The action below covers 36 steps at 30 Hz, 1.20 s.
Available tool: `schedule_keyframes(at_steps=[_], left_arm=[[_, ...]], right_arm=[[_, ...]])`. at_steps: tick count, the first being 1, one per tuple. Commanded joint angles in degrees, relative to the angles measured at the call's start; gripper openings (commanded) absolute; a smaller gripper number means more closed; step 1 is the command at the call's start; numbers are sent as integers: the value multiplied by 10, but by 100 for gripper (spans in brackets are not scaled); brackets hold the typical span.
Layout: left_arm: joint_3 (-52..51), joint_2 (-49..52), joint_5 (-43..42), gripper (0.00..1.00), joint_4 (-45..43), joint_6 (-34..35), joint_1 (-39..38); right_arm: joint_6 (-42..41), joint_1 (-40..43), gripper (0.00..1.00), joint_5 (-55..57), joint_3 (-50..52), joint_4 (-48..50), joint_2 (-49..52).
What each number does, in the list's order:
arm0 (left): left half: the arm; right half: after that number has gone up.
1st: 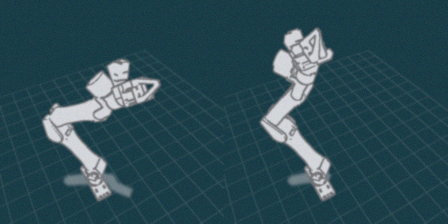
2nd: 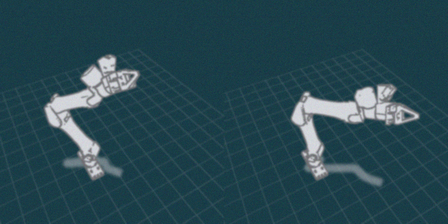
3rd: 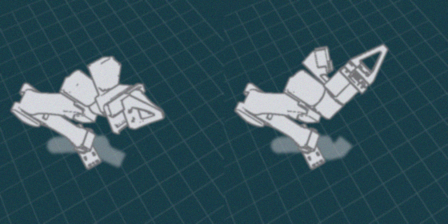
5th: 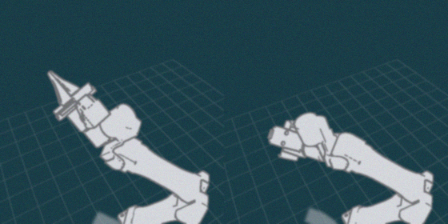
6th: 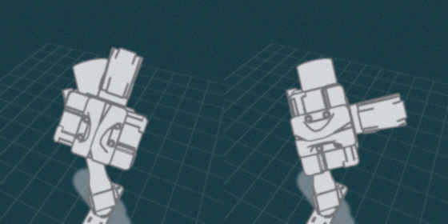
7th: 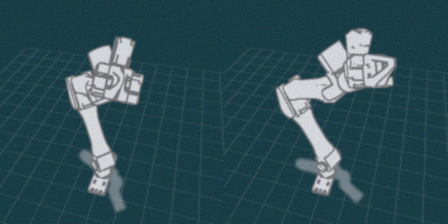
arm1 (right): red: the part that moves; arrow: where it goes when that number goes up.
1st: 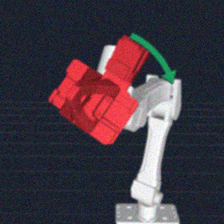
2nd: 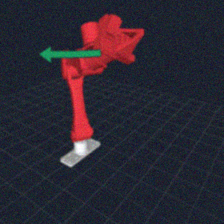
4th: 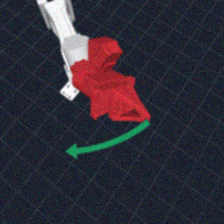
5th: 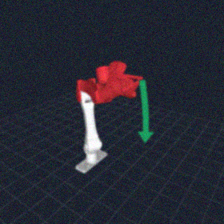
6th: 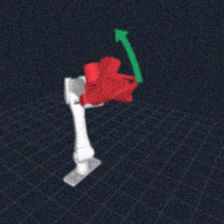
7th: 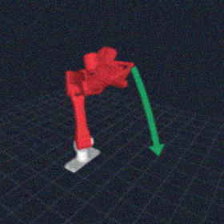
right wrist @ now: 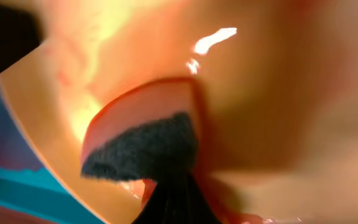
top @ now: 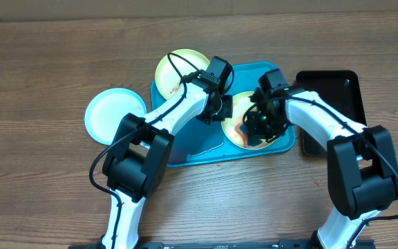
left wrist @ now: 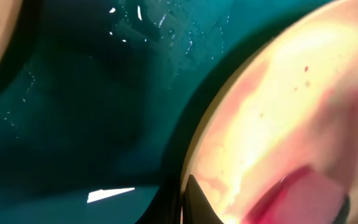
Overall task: Clean dirty plates on tray and stack at the side
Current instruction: 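Scrub the yellow plate's red smear with the sponge in the right gripper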
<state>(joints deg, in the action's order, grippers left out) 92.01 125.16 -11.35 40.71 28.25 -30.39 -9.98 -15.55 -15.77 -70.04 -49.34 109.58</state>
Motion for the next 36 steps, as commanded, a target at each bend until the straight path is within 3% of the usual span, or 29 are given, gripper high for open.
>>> schedule_keyframes(at_steps=[1, 7, 13, 20, 26, 32, 36], left_arm=[[14, -17, 8, 4, -3, -8, 4], [14, -17, 8, 4, 2, -8, 4], [14, -17, 8, 4, 2, -8, 4], [14, -17, 8, 4, 3, -8, 4], [14, -17, 8, 4, 4, -8, 4], [14, -17, 8, 4, 5, -8, 4], [14, -17, 8, 4, 5, -8, 4]], right_arm=[[-37, 43, 4, 68, 1, 14, 11], [-33, 68, 4, 57, 1, 113, 11], [-4, 30, 4, 3, 1, 193, 15], [31, -26, 4, 16, 1, 165, 33], [32, -24, 4, -23, -2, 115, 28], [32, -10, 4, -31, -25, 134, 26], [-23, -1, 4, 52, -28, 169, 26]])
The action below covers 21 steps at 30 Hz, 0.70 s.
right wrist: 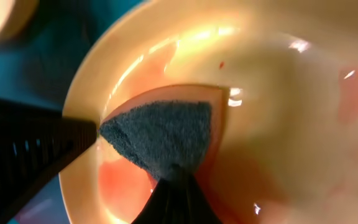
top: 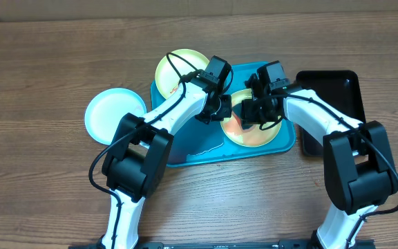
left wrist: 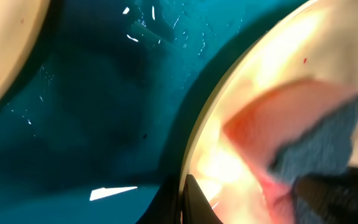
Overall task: Clean dirty plates on tray and stack at the side
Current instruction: 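Scrub the yellow plate's red smear with the sponge in the right gripper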
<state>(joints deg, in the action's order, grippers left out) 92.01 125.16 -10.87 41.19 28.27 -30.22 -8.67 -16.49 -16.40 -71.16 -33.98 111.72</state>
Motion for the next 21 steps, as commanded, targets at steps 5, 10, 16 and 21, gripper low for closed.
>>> schedule_keyframes(at_steps=[5, 10, 16, 21], left_arm=[[14, -17, 3, 4, 2, -9, 2], [14, -17, 3, 4, 1, -9, 2], [14, -17, 3, 4, -1, -9, 2], [14, -17, 3, 4, -1, -9, 2]], right_arm=[[-66, 31, 4, 139, -17, -4, 5], [-61, 54, 4, 122, -17, -80, 5], [-30, 33, 4, 37, -17, -165, 5], [-9, -18, 4, -18, -17, -159, 5]])
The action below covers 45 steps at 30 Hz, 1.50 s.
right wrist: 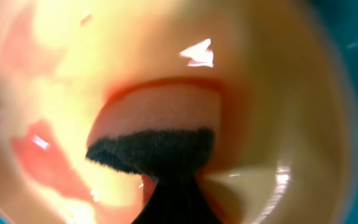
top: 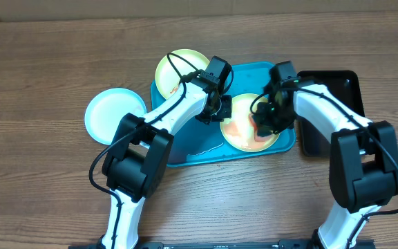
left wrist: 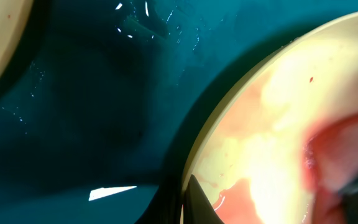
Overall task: Clean dirty plates on tray and stack at the side
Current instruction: 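Scrub the yellow plate's red smear with the sponge in the right gripper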
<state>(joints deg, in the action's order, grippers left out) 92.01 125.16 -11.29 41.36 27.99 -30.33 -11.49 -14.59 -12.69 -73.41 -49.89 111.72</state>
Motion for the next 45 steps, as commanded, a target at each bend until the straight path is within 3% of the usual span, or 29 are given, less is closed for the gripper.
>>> schedule_keyframes(at_steps=[1, 6, 19, 28, 37, 45], left_arm=[[14, -17, 7, 4, -2, -6, 3], [14, -17, 6, 4, -2, -6, 3], [14, -17, -3, 4, -4, -6, 3], [14, -17, -4, 4, -5, -6, 3], [14, -17, -3, 4, -7, -6, 3], [14, -17, -3, 4, -15, -8, 3]], right_arm=[[19, -47, 4, -54, 6, 7, 5], [28, -63, 4, -50, 5, 33, 5], [-1, -13, 4, 45, 4, 180, 5], [-50, 43, 4, 120, 4, 97, 5], [-15, 52, 4, -30, 2, -44, 5], [73, 19, 4, -167, 2, -63, 5]])
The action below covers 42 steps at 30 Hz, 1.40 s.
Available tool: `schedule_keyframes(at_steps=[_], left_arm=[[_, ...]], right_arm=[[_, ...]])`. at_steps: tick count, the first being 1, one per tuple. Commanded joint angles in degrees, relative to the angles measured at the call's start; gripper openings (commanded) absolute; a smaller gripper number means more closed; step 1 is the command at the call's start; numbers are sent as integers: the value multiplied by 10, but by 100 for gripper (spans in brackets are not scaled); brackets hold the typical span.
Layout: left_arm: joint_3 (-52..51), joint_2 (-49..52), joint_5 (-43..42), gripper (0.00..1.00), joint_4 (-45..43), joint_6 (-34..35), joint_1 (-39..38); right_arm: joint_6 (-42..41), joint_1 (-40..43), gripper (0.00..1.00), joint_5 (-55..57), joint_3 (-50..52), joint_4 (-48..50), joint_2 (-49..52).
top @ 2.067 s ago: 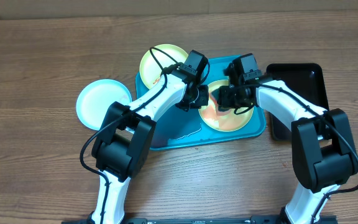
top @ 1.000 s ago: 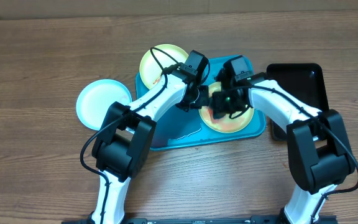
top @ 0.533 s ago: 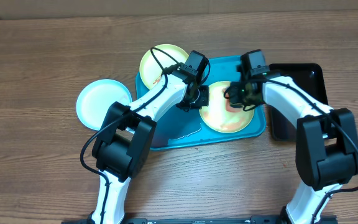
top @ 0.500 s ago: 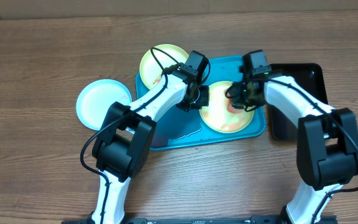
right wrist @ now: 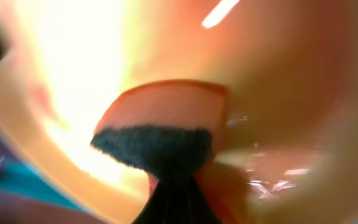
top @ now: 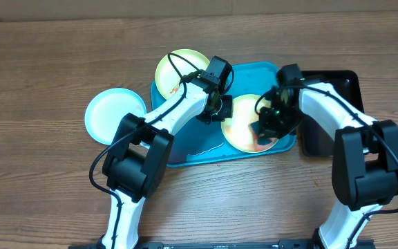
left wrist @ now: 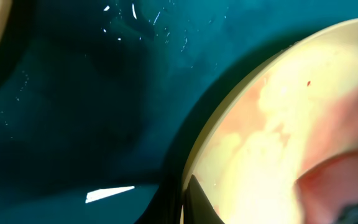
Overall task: Clean dirty plates on tray and stack at the side
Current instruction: 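Scrub the yellow plate's red smear with the sponge in the right gripper, then return the sponge to the black tray with the right gripper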
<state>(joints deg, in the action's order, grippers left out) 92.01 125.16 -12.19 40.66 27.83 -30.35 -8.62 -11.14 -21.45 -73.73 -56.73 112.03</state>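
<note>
A yellow plate (top: 242, 119) smeared with red lies on the blue tray (top: 192, 149). My left gripper (top: 220, 111) is shut on that plate's left rim (left wrist: 194, 168). My right gripper (top: 262, 130) is shut on a sponge (right wrist: 160, 124), orange with a dark scouring face, pressed on the plate's lower right part. A second yellow plate (top: 178, 69) with a red streak lies at the tray's far left corner. A pale blue plate (top: 112, 114) rests on the table left of the tray.
A black tray (top: 334, 90) lies right of the blue tray, partly under my right arm. Water drops glisten on the blue tray's floor (left wrist: 73, 93). Bare wooden table (top: 47, 173) surrounds everything.
My right gripper has moved the sponge from the plate's right middle toward its lower right edge. The left gripper keeps its hold on the rim.
The sponge was at the plate's lower right, then at its left part near my left gripper, then at the right middle, and now at the lower right again. The red smear looks thinner and more spread. My left gripper held the rim throughout.
</note>
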Motion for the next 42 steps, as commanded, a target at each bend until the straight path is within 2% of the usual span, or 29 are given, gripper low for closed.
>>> schedule_keyframes(at_steps=[1, 9, 14, 16, 20, 22, 26, 29, 34, 42], left_arm=[[14, -17, 5, 4, -9, -6, 3], [14, -17, -7, 5, -9, -11, 3], [14, -17, -25, 30, -4, -10, 3], [14, -17, -38, 35, -3, -10, 2], [13, -17, -61, 34, -1, -10, -2], [10, -17, -70, 30, 0, -10, -5], [-4, -17, -69, 18, -2, -10, -15], [-14, -17, -50, 4, -5, -10, -16], [-15, -18, 4, 4, -11, -10, -12], [6, -56, 9, 4, -16, -61, -2]], right_arm=[[47, -16, 4, -90, 6, 12, 2], [46, 27, 4, -121, -42, 17, -5], [46, 64, 4, -115, -97, 3, -23], [46, 77, 4, -107, -121, -9, -28], [46, 103, 4, -85, -163, -36, -29], [46, 114, 4, -81, -172, -43, -29], [46, 137, 4, -81, -174, -49, -29], [46, 151, 4, -81, -174, -53, -29], [46, 171, 4, -81, -174, -56, -29], [46, 203, 4, -76, -174, -75, -29]])
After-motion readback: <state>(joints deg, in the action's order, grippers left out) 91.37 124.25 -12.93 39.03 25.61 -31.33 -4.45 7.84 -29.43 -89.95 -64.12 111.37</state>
